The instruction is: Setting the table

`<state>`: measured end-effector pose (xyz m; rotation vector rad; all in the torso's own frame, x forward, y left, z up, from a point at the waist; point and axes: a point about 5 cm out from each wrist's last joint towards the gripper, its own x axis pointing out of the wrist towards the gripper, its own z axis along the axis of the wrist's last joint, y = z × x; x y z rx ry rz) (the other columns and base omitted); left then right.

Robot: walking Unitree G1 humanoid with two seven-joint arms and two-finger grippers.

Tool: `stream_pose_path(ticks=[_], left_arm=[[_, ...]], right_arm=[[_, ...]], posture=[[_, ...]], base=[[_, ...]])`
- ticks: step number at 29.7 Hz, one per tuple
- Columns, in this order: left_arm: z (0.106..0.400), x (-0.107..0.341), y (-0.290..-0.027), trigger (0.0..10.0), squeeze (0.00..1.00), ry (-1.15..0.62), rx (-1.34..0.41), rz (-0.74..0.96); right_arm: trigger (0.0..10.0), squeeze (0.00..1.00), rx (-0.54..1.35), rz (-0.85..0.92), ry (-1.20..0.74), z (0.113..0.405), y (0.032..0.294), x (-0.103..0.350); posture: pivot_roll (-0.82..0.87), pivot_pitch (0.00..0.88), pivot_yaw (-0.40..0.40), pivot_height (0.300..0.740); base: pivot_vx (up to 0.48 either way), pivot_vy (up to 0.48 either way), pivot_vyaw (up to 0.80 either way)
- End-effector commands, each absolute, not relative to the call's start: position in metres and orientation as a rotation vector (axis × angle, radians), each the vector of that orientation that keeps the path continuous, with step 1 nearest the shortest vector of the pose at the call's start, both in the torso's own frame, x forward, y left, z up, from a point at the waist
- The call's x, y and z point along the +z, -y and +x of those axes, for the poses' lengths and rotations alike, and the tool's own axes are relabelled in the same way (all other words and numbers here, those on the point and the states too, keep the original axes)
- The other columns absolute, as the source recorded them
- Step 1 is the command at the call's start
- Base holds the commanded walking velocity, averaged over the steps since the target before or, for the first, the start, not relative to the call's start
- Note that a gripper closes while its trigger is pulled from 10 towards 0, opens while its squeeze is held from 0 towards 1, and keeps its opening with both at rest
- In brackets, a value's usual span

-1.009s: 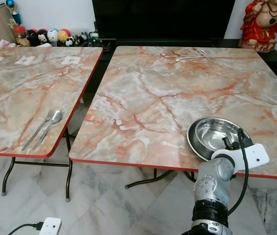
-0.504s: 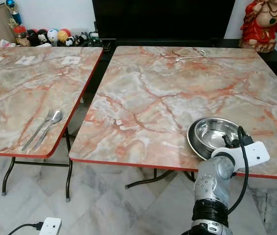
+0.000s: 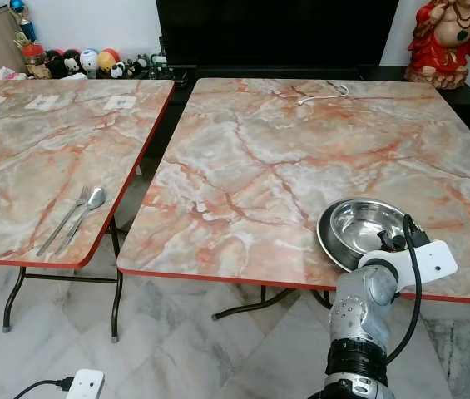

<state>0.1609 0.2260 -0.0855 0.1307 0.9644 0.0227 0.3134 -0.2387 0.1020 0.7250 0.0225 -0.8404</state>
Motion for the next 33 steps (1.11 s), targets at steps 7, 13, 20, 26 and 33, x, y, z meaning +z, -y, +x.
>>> stream_pose_path(ticks=[7,13,20,26,33], left_arm=[[0.1577,-0.0867,-0.227,10.0,0.0,-0.972,0.034,0.117],[0.1576,-0.0867,-0.227,10.0,0.0,-0.971,0.036,0.116],[0.1578,-0.0868,-0.2265,10.0,0.0,-0.971,0.035,0.115],[0.1582,-0.0866,-0.2265,10.0,0.0,-0.97,0.037,0.115],[0.1582,-0.0866,-0.2267,10.0,0.0,-0.969,0.038,0.117]], right_arm=[[10.0,0.0,-0.853,0.701,-0.022,0.3108,0.2395,0.1019],[10.0,0.0,-0.854,0.701,-0.024,0.3107,0.2387,0.1017],[10.0,0.0,-0.873,0.691,-0.02,0.3093,0.2402,0.102],[10.0,0.01,-0.876,0.695,-0.017,0.3092,0.2405,0.1017],[10.0,0.13,-0.869,0.694,0.03,0.3093,0.2412,0.1074]], posture=[[0.07,0.0,0.013,0.74],[0.07,0.0,0.013,0.74],[0.07,0.0,0.012,0.74],[0.07,0.0,0.011,0.74],[0.07,0.0,0.012,0.74]], base=[[0.0,0.0,0.0],[0.0,0.0,0.0],[0.0,0.0,0.0],[0.0,0.0,0.0],[0.0,0.0,0.0]])
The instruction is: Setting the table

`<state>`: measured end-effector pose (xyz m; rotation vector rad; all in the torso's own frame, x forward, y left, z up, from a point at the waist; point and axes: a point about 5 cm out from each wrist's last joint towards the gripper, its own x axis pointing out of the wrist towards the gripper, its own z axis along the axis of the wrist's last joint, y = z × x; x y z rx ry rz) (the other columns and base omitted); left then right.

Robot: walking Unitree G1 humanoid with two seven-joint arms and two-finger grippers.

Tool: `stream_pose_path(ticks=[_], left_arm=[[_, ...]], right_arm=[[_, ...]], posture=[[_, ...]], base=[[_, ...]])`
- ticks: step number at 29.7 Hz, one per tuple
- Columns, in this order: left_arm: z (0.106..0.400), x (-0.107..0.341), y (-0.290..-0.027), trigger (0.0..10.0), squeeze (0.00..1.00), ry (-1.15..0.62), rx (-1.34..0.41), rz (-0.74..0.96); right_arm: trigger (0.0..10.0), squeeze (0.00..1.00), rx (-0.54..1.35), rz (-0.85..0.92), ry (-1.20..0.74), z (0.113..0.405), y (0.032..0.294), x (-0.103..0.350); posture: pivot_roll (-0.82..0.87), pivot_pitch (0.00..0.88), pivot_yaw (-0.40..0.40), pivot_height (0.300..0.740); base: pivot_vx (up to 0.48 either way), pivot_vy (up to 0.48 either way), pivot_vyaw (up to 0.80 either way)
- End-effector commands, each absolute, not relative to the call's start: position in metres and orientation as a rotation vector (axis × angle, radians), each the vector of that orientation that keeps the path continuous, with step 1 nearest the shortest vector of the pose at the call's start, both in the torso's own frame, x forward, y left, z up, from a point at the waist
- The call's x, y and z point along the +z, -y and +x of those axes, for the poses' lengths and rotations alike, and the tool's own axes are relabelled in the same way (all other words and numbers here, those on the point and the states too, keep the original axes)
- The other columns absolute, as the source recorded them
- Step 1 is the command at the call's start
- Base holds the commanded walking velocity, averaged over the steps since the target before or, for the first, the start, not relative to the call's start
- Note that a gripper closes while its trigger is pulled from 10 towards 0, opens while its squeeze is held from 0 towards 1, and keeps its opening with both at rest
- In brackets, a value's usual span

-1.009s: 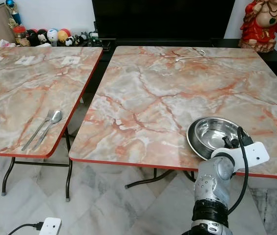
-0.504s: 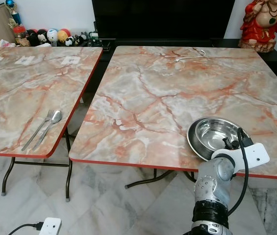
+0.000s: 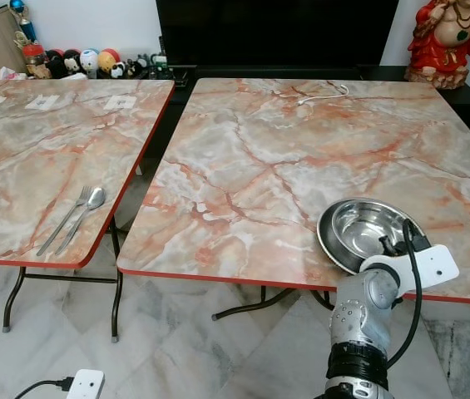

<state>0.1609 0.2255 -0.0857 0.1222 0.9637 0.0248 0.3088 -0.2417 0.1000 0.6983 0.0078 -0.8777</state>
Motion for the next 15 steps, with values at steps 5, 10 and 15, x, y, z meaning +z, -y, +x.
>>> stream_pose_path(ticks=[5,10,15], left_arm=[[0.159,-0.086,-0.227,10.0,0.0,-0.966,0.041,0.118],[0.16,-0.086,-0.227,10.0,0.0,-0.962,0.043,0.119],[0.165,-0.084,-0.227,10.0,0.0,-0.952,0.036,0.124]], right_arm=[[10.0,0.0,-0.884,0.639,0.082,0.306,0.244,0.115],[10.0,0.0,-0.92,0.552,0.122,0.3,0.249,0.121],[10.0,0.0,-0.837,0.419,0.115,0.299,0.245,0.125]], posture=[[0.07,0.0,0.013,0.74],[0.07,0.0,0.014,0.74],[0.05,0.0,0.021,0.74]], base=[[0.0,0.0,0.0],[0.0,0.0,0.0],[0.0,0.0,0.0]])
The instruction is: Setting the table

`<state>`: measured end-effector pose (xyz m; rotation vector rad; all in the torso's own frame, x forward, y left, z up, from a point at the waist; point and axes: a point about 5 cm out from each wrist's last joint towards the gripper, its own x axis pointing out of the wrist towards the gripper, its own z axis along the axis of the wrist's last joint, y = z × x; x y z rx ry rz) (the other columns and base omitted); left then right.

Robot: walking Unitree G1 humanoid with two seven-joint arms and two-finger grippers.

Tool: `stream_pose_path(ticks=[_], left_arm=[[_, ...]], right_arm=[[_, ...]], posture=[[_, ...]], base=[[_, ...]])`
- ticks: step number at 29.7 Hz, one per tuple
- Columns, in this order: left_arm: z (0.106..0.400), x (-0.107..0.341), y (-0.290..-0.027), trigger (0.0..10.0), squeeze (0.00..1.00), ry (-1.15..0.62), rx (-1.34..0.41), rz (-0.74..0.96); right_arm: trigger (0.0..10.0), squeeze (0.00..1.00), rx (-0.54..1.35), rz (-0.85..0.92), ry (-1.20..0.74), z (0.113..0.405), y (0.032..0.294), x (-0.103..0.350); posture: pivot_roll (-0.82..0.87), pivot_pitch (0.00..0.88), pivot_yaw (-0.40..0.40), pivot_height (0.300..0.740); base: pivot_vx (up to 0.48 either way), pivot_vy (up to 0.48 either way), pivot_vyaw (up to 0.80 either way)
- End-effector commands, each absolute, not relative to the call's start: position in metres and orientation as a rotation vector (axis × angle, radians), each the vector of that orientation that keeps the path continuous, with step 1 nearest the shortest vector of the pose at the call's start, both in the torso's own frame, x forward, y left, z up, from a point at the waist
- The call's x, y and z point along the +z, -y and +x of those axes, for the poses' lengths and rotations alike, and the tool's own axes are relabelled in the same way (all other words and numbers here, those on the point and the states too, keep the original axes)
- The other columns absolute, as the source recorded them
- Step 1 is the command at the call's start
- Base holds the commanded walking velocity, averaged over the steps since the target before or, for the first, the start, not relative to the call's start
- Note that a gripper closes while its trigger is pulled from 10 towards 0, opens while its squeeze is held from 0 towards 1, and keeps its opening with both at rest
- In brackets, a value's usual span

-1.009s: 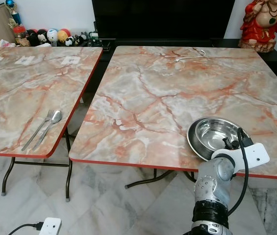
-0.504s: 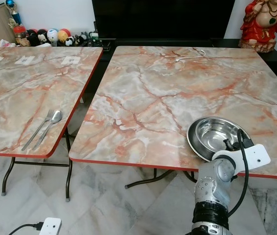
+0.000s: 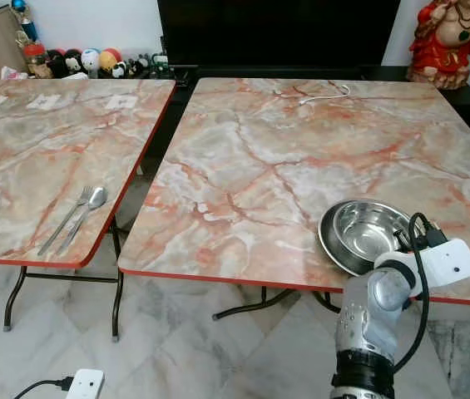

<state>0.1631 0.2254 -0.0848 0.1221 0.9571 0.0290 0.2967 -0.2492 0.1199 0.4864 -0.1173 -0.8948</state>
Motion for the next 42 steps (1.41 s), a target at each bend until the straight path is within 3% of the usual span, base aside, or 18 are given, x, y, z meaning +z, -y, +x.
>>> stream_pose_path(ticks=[1,4,6,13,26,42], left_arm=[[0.165,-0.084,-0.227,10.0,0.0,-0.952,0.036,0.124],[0.171,-0.081,-0.226,10.0,0.0,-0.944,0.021,0.135],[0.177,-0.079,-0.226,10.0,0.0,-0.934,0.013,0.143],[0.191,-0.071,-0.229,10.0,0.0,-0.906,0.023,0.149],[0.2,-0.068,-0.226,10.0,0.0,-0.913,0.029,0.141],[0.196,-0.069,-0.231,10.0,0.0,-0.923,0.008,0.154]], right_arm=[[10.0,0.0,-0.837,0.419,0.115,0.299,0.245,0.125],[10.0,0.0,-0.668,0.345,0.074,0.307,0.228,0.121],[10.0,0.0,-0.447,0.269,0.032,0.314,0.205,0.118],[10.0,0.0,-0.199,0.166,0.056,0.314,0.186,0.125],[10.0,0.0,-0.099,0.113,0.095,0.314,0.189,0.135],[10.0,0.0,-0.138,0.159,0.112,0.313,0.188,0.139]], posture=[[0.05,0.0,0.021,0.74],[0.02,0.0,0.031,0.74],[0.0,0.0,0.036,0.74],[-0.02,0.0,0.044,0.74],[-0.03,0.0,0.035,0.74],[-0.05,0.0,0.049,0.74]], base=[[0.0,0.0,0.0],[0.0,0.0,0.0],[0.0,0.0,0.0],[0.0,0.0,0.0],[0.0,0.042,0.0],[0.0,0.48,0.0]])
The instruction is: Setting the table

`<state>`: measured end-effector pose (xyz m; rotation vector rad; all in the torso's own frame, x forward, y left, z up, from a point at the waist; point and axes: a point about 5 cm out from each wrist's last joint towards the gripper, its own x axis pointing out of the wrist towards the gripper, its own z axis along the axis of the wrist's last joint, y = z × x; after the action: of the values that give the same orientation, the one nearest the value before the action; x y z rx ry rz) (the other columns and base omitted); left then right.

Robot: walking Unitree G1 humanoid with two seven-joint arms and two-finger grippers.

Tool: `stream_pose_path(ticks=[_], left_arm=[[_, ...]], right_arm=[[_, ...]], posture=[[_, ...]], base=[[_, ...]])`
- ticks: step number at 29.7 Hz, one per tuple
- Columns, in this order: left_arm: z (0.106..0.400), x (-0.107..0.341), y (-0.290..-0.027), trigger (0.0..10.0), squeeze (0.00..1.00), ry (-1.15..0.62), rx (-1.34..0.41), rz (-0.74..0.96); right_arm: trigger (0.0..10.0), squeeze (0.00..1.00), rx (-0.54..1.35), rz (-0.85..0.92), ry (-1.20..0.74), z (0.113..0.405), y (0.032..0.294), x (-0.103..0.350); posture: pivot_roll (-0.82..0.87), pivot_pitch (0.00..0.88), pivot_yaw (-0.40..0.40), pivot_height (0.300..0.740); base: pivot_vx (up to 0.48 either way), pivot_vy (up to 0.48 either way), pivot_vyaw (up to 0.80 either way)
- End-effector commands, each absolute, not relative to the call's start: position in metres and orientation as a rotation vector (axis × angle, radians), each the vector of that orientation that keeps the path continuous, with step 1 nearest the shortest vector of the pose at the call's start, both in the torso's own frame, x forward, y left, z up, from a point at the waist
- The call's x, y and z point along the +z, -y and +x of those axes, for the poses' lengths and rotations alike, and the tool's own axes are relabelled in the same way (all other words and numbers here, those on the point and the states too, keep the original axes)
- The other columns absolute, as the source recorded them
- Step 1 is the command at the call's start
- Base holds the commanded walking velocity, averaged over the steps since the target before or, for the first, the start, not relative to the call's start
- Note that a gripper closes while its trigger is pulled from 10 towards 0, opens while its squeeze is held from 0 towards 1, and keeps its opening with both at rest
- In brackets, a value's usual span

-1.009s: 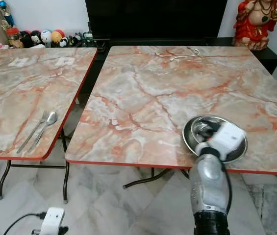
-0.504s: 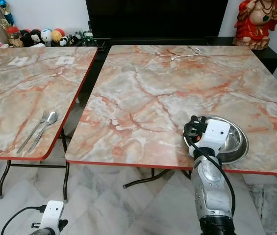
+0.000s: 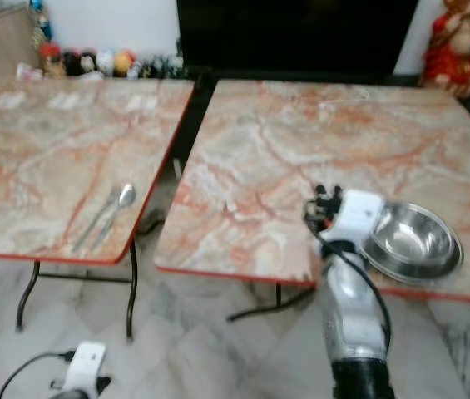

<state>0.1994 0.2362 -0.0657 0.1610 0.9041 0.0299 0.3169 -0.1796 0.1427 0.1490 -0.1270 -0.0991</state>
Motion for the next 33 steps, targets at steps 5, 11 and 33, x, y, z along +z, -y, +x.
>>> stream_pose_path(ticks=[5,11,33], left_arm=[[0.189,-0.072,-0.232,10.0,0.0,-0.932,0.005,0.156],[0.181,-0.075,-0.233,10.0,0.0,-0.935,0.019,0.144],[0.171,-0.082,-0.226,10.0,0.0,-0.952,0.038,0.12]], right_arm=[[10.0,0.0,-0.159,0.179,0.092,0.309,0.186,0.132],[10.0,0.0,-0.139,0.184,0.075,0.309,0.182,0.131],[10.0,0.0,-0.119,0.197,0.039,0.316,0.175,0.126]], posture=[[-0.04,0.0,0.041,0.74],[-0.02,0.0,0.016,0.74],[0.02,0.0,-0.019,0.74]], base=[[0.0,0.48,0.0],[0.0,0.48,0.0],[0.0,0.432,0.0]])
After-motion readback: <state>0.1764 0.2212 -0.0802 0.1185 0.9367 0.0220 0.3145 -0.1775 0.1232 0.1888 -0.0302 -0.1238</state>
